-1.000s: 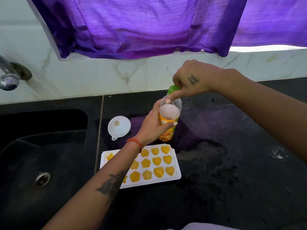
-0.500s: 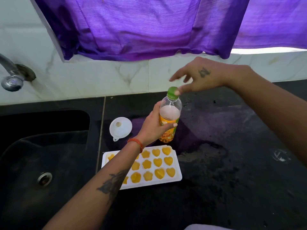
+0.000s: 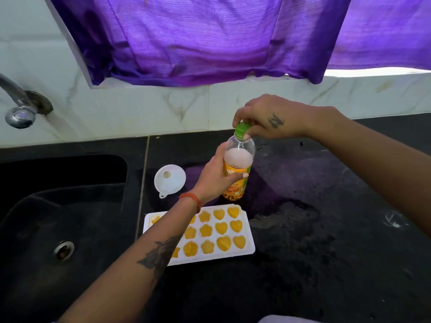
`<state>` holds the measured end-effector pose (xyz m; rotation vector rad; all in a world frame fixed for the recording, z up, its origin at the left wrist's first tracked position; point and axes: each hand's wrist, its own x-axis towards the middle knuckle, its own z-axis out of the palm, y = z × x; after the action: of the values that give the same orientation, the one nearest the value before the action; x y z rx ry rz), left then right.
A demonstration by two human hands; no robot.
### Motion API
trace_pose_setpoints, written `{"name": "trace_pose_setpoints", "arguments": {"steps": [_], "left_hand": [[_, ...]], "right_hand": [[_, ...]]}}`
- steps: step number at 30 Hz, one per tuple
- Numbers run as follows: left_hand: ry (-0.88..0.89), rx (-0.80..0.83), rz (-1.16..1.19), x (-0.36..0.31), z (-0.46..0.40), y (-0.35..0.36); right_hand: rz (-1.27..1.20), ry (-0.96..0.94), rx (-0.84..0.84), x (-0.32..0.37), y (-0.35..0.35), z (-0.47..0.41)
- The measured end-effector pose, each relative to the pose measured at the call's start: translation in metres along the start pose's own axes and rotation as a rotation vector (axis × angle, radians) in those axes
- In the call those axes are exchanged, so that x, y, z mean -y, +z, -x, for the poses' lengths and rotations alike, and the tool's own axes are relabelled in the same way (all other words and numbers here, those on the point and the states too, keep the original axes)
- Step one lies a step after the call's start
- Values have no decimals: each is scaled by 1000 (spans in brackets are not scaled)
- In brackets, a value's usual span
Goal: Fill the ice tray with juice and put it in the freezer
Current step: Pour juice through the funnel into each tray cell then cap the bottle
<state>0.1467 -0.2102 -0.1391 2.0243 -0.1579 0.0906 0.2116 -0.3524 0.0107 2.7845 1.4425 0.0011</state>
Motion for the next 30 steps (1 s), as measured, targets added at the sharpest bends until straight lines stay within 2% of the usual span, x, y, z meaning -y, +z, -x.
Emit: {"name": "trace_pose_setpoints", "arguments": {"steps": [5,8,10,12,14,16,21,26,28,30], "left_hand": [[10,-45,-22,1,0,4],[22,-52,-38,1,0,5],[13,-46,-37,2,0,4],[-1,-29,-31,3,-1,3],[-3,-20,-23,4,-1,2],[-4,-18,-17,5,-2,3],[6,-58,-36,6,-1,4],[-8,-70,-44,4,-1,7],[-17,-75,-38,2,0,7],[-38,-68,-7,0,1,5]], "right_hand": [[149,49,-106,-1,19,5],[264,189,-233,9,31,4],[285,284,-260,14,31,2],[181,259,-213,11,23,2],[-15,158,-90,6,13,4],[-70,94,-20,6,12,5],[18,107,-111,8,19,5],[198,241,-247,14,32,6],[118,325,-288,17,36,4],[-98,390,-320,16,41,8]]}}
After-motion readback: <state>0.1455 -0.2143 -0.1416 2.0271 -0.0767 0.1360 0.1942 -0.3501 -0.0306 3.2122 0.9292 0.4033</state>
